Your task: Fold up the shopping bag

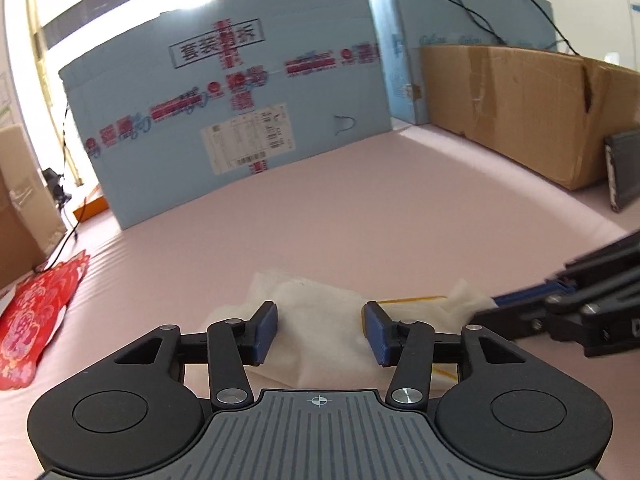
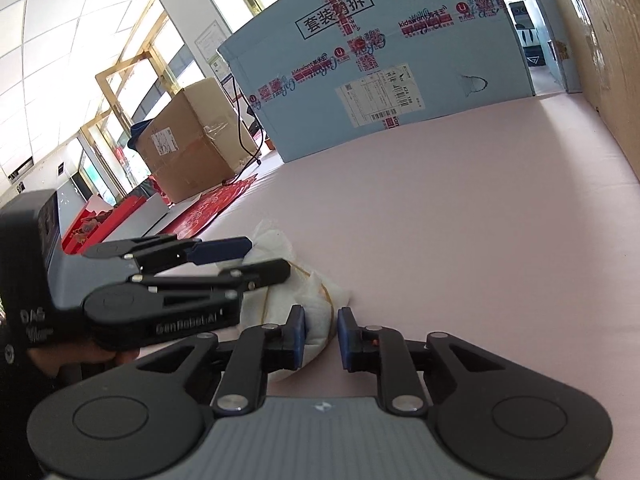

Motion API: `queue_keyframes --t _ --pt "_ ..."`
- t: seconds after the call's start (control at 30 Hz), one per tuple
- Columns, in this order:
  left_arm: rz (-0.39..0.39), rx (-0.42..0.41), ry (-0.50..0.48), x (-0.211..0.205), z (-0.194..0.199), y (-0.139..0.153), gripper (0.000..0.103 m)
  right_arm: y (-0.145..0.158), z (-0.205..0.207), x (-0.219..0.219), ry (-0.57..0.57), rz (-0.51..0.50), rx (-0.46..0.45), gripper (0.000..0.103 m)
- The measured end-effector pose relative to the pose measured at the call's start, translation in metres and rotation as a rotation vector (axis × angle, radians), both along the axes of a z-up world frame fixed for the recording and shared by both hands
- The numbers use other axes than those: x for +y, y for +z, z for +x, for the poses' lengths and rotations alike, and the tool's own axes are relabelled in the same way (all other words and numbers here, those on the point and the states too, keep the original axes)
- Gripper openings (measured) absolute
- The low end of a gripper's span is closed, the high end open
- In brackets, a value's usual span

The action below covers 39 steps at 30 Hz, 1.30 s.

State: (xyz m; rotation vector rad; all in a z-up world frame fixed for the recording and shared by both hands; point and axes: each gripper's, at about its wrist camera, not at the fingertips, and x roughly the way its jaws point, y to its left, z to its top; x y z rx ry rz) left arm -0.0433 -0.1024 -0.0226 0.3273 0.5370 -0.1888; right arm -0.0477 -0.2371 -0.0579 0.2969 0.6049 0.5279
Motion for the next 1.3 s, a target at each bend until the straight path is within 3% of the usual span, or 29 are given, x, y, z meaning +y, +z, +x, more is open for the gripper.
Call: queue_keyframes --t 0.1,0.2,0.3,0.37,0.4,0.53,0.7,0.8,0.87,0.97,1.03,1.1,1.17,1.23,1.3 --pt "-0.057 -0.004 -0.012 0.008 -0.007 -0.001 0.048 0.003 0.001 0.006 0.004 -0.021 -0.004 0.035" --pt "-0.118 -0.004 -0.006 0.021 -0.010 0.000 0.048 0.005 0.001 0.011 0.031 -0.031 -0.014 0.053" --pt "-0.170 -0.009 0.021 0.032 -0.012 0.001 0.048 0.009 0.002 0.019 0.031 -0.054 -0.022 0.059" --pt "-0.195 0.001 0.024 0.037 -0.012 0.000 0.048 0.009 0.003 0.023 0.020 -0.072 -0.038 0.054" --pt "-0.198 0.005 0.016 0.038 -0.012 0.000 0.048 0.009 0.004 0.024 0.024 -0.068 -0.036 0.036" --pt "-0.196 0.016 -0.007 0.039 -0.009 0.002 0.048 0.009 0.006 0.030 0.042 -0.089 -0.049 0.023" --pt "-0.136 0.010 -0.068 0.041 0.004 0.010 0.048 0.013 -0.017 0.064 0.143 -0.297 -0.197 0.017" --pt "-0.170 0.048 -0.140 0.050 0.020 0.020 0.048 0.013 -0.032 0.078 0.189 -0.391 -0.272 0.016" --pt "-0.249 0.097 -0.199 0.059 0.034 0.026 0.048 0.012 -0.040 0.086 0.216 -0.444 -0.317 0.016" --pt "-0.281 0.173 -0.229 0.058 0.056 0.024 0.048 0.012 -0.055 0.095 0.279 -0.501 -0.396 0.016" --pt "-0.271 0.236 -0.251 0.051 0.067 0.015 0.048 0.009 -0.065 0.104 0.303 -0.575 -0.458 0.016" --pt "-0.225 0.237 -0.258 0.048 0.067 0.010 0.048 0.004 -0.071 0.110 0.289 -0.652 -0.484 0.016" --pt "-0.253 0.210 -0.218 0.059 0.064 0.010 0.049 0.005 -0.074 0.108 0.282 -0.646 -0.496 0.016" --pt "-0.273 0.189 -0.171 0.074 0.061 0.011 0.064 0.008 -0.077 0.105 0.277 -0.626 -0.505 0.014" --pt "-0.287 0.179 -0.145 0.084 0.058 0.012 0.067 0.010 -0.080 0.102 0.271 -0.606 -0.515 0.014"
